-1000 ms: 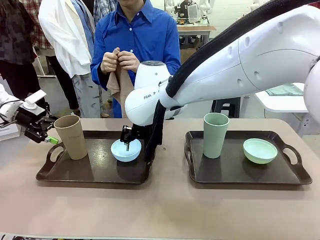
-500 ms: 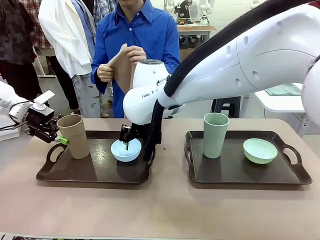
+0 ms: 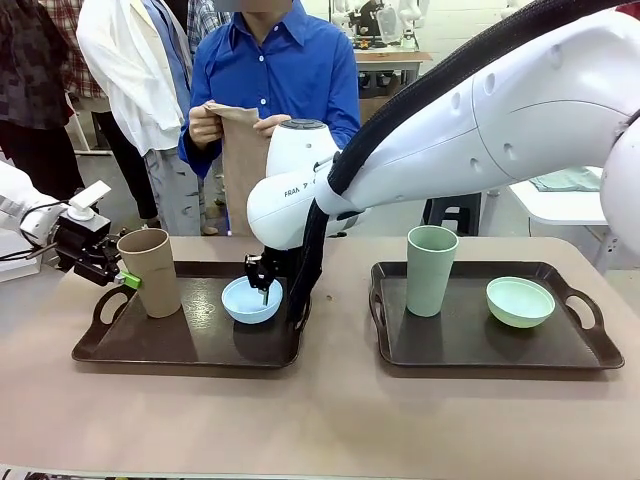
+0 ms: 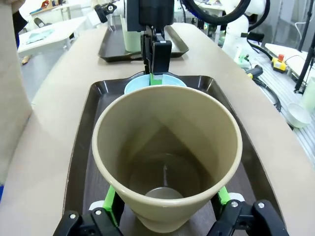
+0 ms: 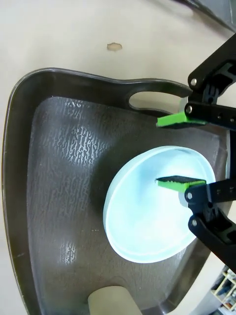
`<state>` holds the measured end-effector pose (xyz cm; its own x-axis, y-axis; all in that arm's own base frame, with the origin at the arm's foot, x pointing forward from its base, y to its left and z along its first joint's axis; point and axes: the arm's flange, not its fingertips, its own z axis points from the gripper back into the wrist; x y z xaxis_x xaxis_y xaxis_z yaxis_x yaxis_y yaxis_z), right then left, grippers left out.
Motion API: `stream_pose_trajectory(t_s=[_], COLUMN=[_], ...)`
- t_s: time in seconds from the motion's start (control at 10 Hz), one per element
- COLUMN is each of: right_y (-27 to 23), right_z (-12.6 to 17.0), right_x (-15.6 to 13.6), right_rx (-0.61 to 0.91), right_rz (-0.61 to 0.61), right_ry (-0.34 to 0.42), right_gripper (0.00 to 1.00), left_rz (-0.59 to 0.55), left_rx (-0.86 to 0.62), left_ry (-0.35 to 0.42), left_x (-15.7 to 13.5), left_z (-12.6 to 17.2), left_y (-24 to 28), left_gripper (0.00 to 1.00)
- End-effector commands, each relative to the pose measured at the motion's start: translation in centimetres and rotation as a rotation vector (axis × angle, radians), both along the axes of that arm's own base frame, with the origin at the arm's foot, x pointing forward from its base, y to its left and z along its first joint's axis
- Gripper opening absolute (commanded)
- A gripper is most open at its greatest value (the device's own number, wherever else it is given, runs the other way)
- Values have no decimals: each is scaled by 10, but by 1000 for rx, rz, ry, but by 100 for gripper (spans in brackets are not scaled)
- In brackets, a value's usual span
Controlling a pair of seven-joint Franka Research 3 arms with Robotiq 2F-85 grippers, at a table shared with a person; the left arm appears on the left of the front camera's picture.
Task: Set up a tray with a mat and arrange the tableware.
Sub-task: Pick up the Picnic Bowl and Reusable plastic cup from the Handle tray in front of the human's position and hold them in the air.
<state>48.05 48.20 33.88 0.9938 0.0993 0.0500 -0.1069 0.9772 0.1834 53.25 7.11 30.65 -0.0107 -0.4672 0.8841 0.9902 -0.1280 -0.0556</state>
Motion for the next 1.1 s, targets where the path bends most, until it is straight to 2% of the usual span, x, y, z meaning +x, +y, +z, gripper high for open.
stream_pose_trajectory(t_s=[0.0,0.1,0.2,0.3,0.4,0.5,0.6,0.7,0.9,1.0], right_y=[5,5,4,2,-1,-3,-4,-5,-5,-2], right_z=[-1,0,1,3,5,6,5,5,14,29], right_x=[5,4,4,3,1,0,0,0,-5,-13], right_rx=[-16,-16,-15,-19,-17,-14,-13,-14,15,26], right_rz=[-1,0,-2,-6,-8,-11,-13,-14,3,11], right_ry=[-19,-22,-27,-31,-38,-40,-39,-35,-16,-36], right_gripper=[14,4,0,0,0,0,0,0,0,0], left_rz=[-1,-1,-1,-1,-2,-1,0,0,-4,5], left_rx=[-24,-23,-17,-15,-11,-7,-5,-5,29,17], left_ry=[-36,-37,-34,-33,-34,-32,-32,-30,2,-9], left_x=[1,1,2,2,3,3,3,3,-8,-20], left_z=[-1,-2,-2,-2,-2,-2,-2,-2,14,35], left_y=[-2,-3,-3,-3,-3,-3,-3,-3,1,2], left_gripper=[0,0,0,32,32,0,32,0,3,3])
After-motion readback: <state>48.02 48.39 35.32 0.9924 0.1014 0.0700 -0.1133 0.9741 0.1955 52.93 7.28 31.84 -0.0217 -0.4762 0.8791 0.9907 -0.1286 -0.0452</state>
